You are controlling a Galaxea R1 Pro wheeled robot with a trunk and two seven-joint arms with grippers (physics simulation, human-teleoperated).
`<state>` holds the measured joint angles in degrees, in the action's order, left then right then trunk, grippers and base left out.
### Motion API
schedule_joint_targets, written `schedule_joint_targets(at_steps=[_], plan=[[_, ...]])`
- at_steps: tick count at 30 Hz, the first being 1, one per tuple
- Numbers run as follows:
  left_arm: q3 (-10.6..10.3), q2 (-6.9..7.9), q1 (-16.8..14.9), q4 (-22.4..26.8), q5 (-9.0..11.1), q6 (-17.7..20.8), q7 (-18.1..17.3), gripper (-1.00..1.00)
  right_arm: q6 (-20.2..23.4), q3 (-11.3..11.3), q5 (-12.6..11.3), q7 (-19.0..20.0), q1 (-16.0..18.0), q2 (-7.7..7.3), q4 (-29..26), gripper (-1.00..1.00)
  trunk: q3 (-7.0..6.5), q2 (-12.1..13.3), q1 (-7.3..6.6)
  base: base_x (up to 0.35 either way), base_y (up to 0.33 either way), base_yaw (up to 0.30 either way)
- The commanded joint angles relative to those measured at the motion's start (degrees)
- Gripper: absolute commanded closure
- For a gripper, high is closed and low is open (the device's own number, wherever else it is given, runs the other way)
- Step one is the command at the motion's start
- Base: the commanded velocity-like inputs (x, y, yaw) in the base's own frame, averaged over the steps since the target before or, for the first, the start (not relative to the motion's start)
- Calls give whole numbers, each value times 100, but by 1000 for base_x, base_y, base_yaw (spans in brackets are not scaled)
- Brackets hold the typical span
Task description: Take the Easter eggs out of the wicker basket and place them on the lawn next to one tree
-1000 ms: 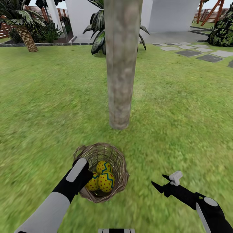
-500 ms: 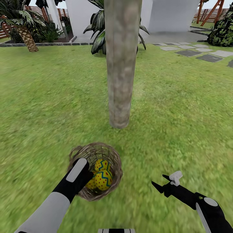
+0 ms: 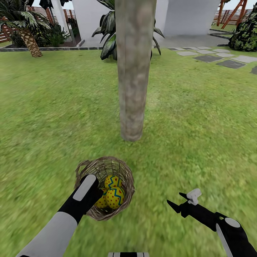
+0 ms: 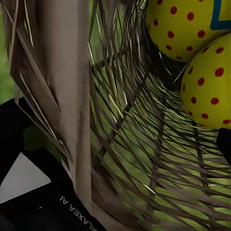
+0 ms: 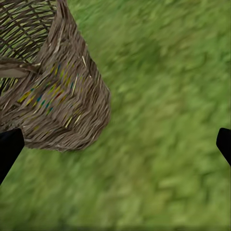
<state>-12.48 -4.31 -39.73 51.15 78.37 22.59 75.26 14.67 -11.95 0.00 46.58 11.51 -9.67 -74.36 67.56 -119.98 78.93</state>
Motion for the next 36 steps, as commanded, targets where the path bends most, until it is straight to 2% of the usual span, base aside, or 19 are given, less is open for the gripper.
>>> schedule_joint_targets(at_steps=[1, 9, 25, 28, 36], plan=[[-2, 0, 0, 0, 2, 7, 0, -100, 1, 0, 0, -2, 0, 0, 0, -100, 0, 0, 0, -51, 0, 0], [-8, -5, 0, 92, 0, 110, -31, -100, -20, 0, 0, 8, 0, 0, -8, -100, -13, 0, 0, -99, 0, 0], [-9, -15, 0, 255, 3, 127, -45, -100, -19, 9, 0, 1, 0, 0, -5, -100, -158, 0, 0, -25, 7, 0], [-22, -17, 0, 258, 0, 358, -106, -100, -17, 9, 0, 1, 0, 0, -4, -100, -186, 0, 0, -246, 215, 0], [-26, -18, 3, 333, 2, 453, -326, -100, -25, 10, 0, -2, 0, 0, 0, -100, -260, 0, 0, -58, 61, 0]])
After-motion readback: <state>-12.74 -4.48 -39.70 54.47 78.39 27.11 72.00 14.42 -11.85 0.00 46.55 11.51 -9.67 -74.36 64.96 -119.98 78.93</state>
